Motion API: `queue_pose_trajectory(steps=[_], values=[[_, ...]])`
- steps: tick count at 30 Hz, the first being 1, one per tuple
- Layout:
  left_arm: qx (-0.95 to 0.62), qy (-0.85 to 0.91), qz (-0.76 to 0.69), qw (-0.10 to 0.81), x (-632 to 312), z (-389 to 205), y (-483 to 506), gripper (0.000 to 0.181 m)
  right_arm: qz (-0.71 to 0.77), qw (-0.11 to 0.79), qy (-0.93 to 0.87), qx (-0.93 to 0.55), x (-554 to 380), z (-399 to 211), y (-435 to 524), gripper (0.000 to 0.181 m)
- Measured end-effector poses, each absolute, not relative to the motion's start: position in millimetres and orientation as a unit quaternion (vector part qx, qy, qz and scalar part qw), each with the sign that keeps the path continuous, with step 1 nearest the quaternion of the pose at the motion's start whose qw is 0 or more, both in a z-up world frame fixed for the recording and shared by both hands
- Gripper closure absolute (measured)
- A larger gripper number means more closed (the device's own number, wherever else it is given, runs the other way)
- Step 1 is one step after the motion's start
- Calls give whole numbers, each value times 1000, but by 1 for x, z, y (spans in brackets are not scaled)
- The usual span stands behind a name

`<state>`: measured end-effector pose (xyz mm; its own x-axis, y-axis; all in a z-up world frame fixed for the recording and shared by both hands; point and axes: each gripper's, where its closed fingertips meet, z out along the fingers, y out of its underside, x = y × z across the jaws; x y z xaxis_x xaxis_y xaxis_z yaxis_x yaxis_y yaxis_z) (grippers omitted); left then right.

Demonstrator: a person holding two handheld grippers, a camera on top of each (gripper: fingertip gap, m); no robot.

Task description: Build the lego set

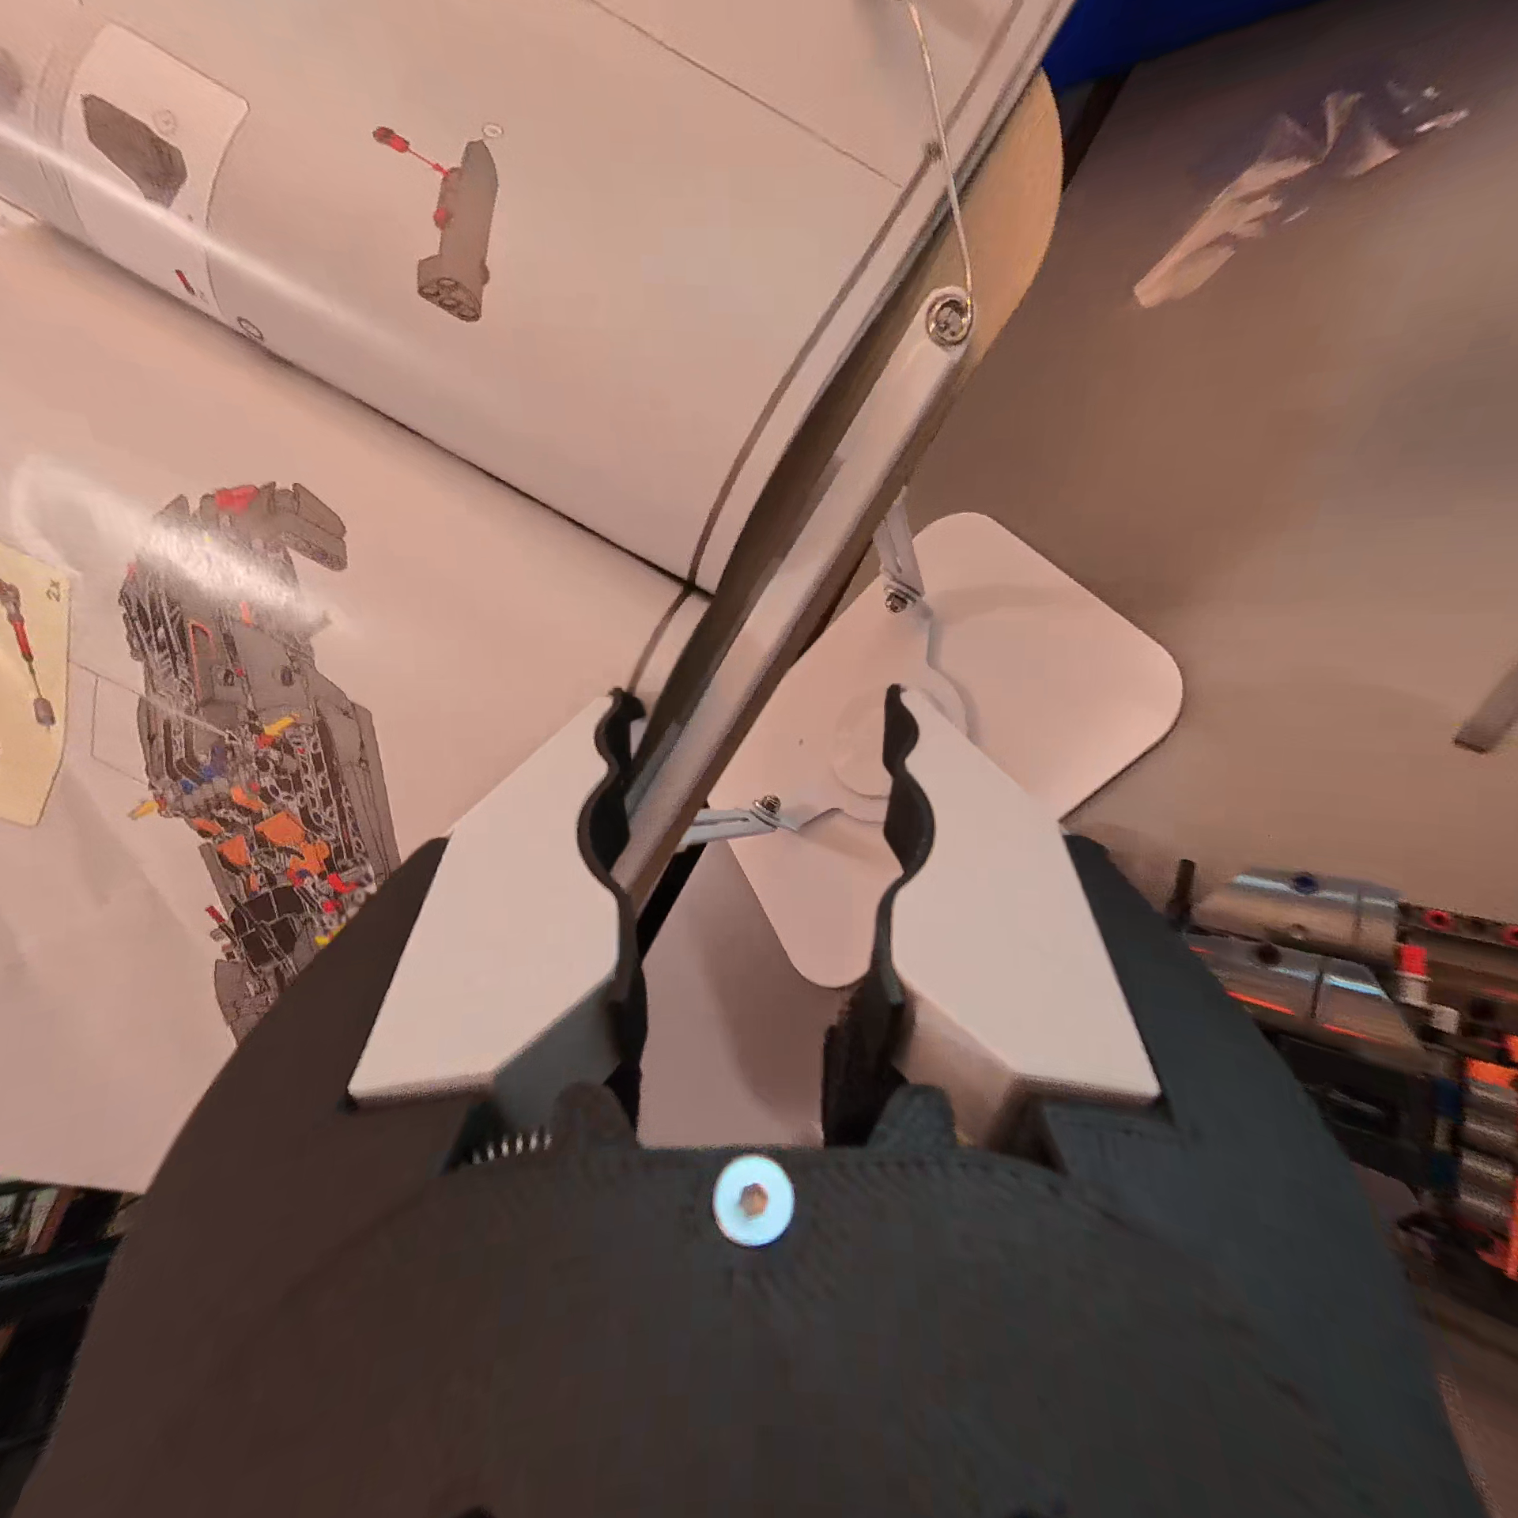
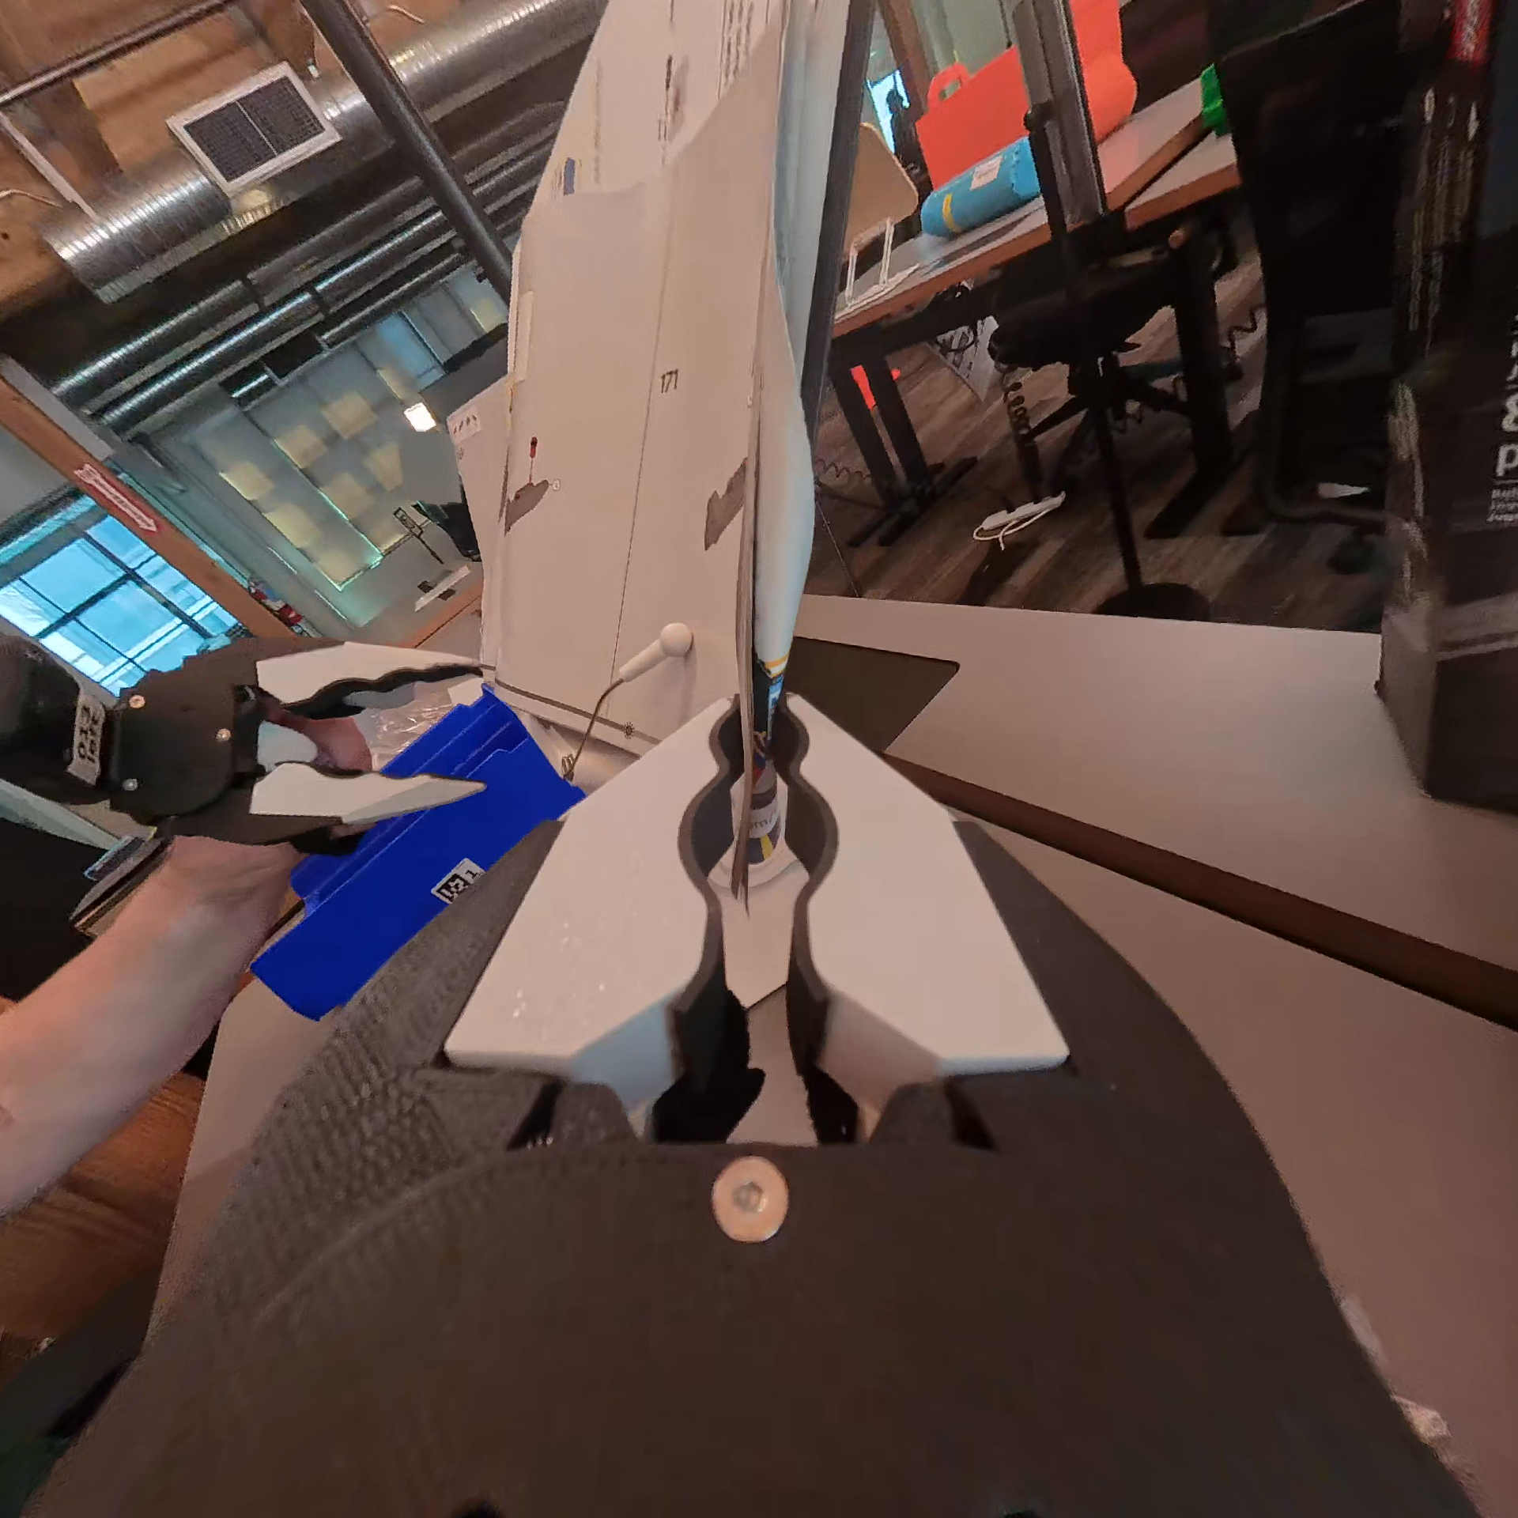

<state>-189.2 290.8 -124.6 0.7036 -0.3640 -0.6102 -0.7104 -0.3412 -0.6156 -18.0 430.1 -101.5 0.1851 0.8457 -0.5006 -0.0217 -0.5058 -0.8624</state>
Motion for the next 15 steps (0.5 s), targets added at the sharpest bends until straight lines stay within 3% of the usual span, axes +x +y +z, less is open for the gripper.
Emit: queue_pose_trajectory(steps=[5,8,11,15], values=[[-798,326,176,476,-188,-116,289,119,562,374,-308,-670,-13,-115,427,171],[-800,324,186,469,-188,-114,265,119,521,405,-294,-691,2,-115,431,139],[-827,309,166,439,-193,-129,224,121,427,456,-312,-716,29,-117,419,132],[-878,231,67,415,-190,-172,165,113,405,434,-392,-703,29,-126,348,132]])
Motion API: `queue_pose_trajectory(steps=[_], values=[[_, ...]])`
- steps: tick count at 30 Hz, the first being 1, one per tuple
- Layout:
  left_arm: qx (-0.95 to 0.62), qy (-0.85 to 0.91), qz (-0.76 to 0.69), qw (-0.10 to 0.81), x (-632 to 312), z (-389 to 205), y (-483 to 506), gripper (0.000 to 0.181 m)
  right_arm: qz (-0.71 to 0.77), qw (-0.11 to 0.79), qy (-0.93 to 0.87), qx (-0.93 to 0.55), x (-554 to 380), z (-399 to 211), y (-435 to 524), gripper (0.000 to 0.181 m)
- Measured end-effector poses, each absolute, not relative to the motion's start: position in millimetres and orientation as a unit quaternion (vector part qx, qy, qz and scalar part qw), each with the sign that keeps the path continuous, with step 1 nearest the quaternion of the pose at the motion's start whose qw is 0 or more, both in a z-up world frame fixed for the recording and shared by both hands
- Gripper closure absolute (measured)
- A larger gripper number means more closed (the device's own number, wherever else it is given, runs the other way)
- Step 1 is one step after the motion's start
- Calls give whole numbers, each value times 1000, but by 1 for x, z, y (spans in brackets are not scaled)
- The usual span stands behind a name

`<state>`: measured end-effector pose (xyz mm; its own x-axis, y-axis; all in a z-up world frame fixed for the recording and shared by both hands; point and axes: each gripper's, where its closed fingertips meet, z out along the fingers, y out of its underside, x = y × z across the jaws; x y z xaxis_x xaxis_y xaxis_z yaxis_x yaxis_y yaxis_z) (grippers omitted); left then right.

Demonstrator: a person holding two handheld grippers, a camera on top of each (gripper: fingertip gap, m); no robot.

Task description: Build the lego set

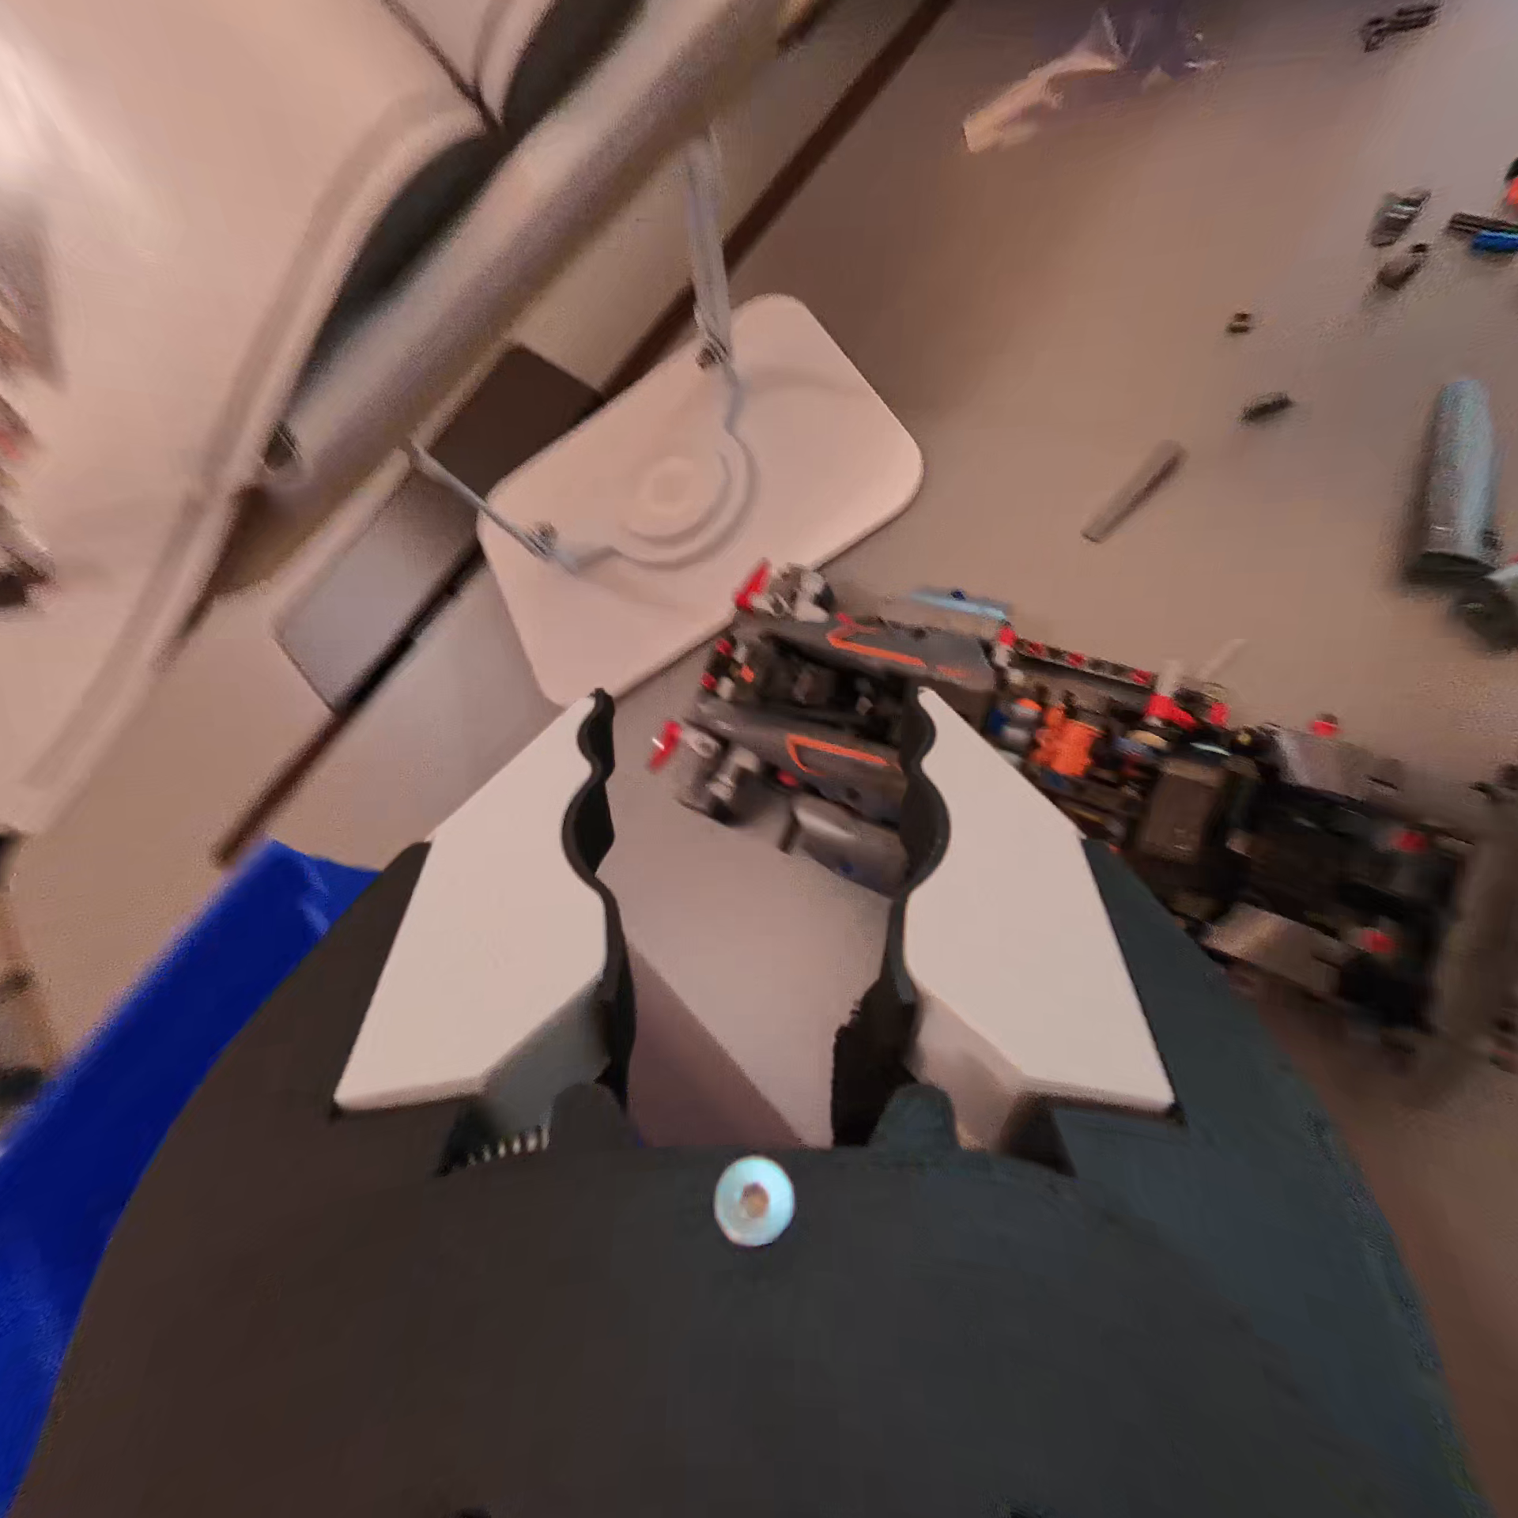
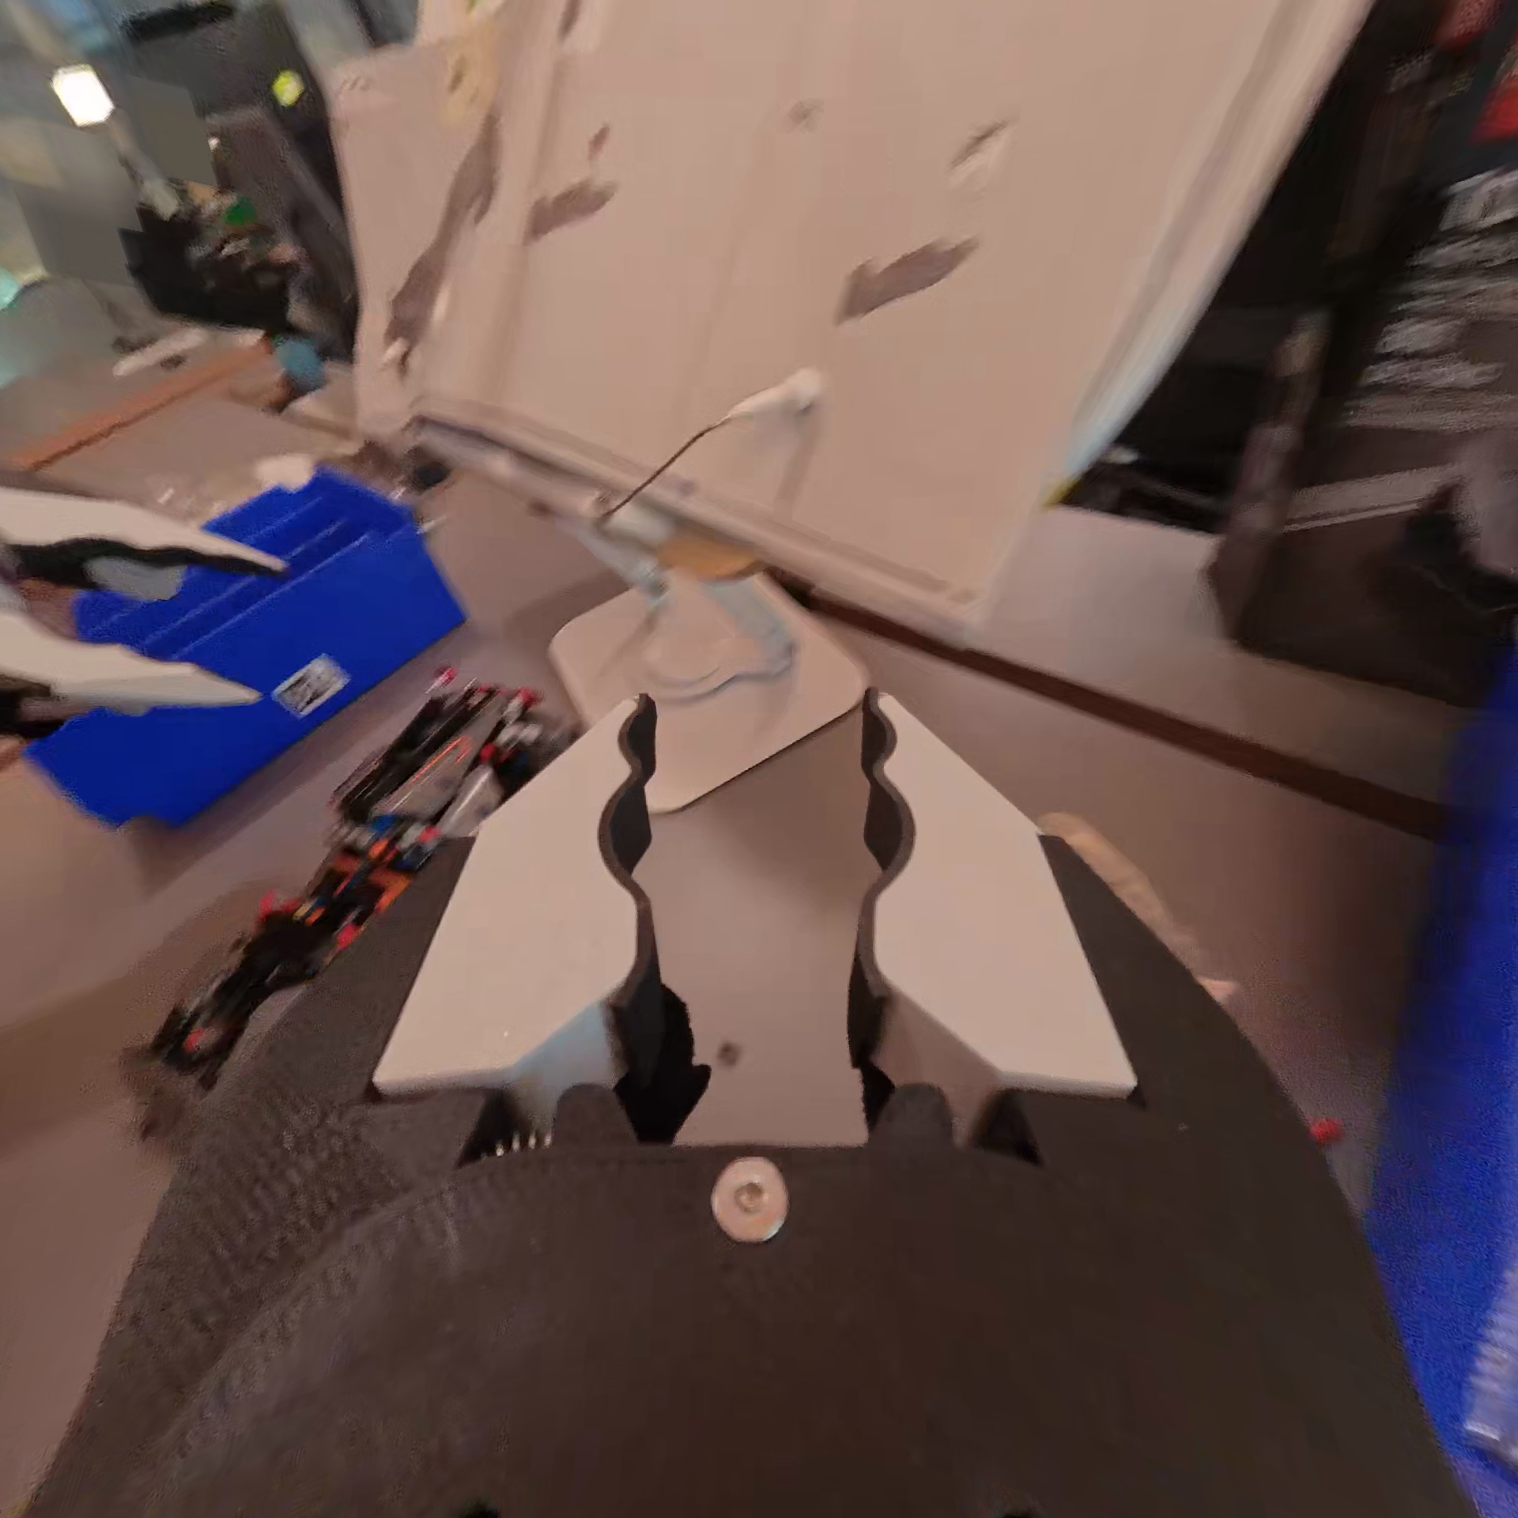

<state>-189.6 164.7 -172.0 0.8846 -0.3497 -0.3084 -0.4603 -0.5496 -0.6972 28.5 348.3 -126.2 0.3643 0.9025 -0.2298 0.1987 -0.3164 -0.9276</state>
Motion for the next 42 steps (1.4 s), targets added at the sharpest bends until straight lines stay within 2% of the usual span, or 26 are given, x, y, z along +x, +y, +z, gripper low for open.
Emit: queue_pose_trajectory(steps=[4,8,13,15,23,33,35,37,42], values=[[-899,165,-14,405,-171,-224,131,106,480,301,-481,-669,-32,-168,250,126],[-907,119,-57,400,-163,-254,121,100,471,200,-546,-664,-81,-225,199,122],[-912,76,-94,392,-165,-276,121,94,448,151,-560,-680,-108,-268,189,112],[-912,70,-94,394,-167,-283,124,97,432,153,-566,-686,-113,-278,191,107],[-907,54,-86,409,-180,-290,135,106,454,140,-569,-671,-130,-282,185,124],[-906,19,-65,419,-210,-289,130,105,461,132,-581,-658,-161,-282,182,124],[-902,18,-52,429,-213,-282,127,101,460,135,-575,-663,-161,-279,184,117],[-897,20,-33,441,-214,-272,119,97,456,161,-573,-662,-153,-270,188,116],[-867,62,-3,494,-201,-240,95,106,399,284,-558,-670,-88,-230,219,122]])
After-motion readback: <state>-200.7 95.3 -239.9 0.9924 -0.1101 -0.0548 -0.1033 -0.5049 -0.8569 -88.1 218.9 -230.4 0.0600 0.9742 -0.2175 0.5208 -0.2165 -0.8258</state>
